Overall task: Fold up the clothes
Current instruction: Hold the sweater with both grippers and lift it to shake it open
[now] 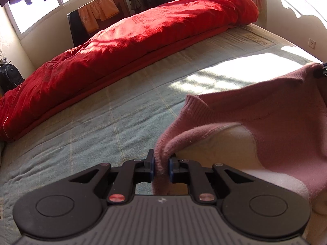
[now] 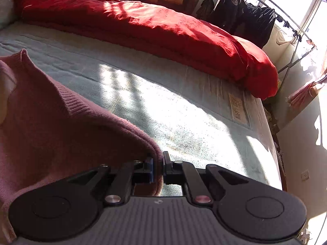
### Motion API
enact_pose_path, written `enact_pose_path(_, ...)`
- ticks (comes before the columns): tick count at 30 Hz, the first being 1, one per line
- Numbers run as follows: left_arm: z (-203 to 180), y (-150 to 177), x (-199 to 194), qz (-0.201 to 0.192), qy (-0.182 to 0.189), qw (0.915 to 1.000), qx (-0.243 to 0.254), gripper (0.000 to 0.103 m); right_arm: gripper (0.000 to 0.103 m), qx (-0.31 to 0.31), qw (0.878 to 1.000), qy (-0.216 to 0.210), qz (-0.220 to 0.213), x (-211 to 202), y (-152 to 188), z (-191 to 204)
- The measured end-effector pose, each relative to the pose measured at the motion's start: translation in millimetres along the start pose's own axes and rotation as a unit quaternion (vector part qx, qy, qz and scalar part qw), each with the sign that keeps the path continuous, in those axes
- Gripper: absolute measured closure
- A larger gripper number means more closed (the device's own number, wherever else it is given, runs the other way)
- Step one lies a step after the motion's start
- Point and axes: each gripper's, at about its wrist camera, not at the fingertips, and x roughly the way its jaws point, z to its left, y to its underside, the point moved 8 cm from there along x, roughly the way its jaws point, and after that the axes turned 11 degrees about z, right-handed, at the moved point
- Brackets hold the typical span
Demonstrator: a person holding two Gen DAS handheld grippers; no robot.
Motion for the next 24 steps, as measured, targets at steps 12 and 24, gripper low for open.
enact_pose_path(12, -2, -35, 79, 0.001, -0.04, 0.999, -0.017, 0.088, 0.094, 0.066, 0.998, 0.01, 0.013, 83, -27, -9)
enact_pose_path(24, -14, -23, 104, 0.038, -0.02, 0.999, -0.013, 0.078, 0.065, 0.057, 0.998, -0.013, 0.035, 101, -15, 14)
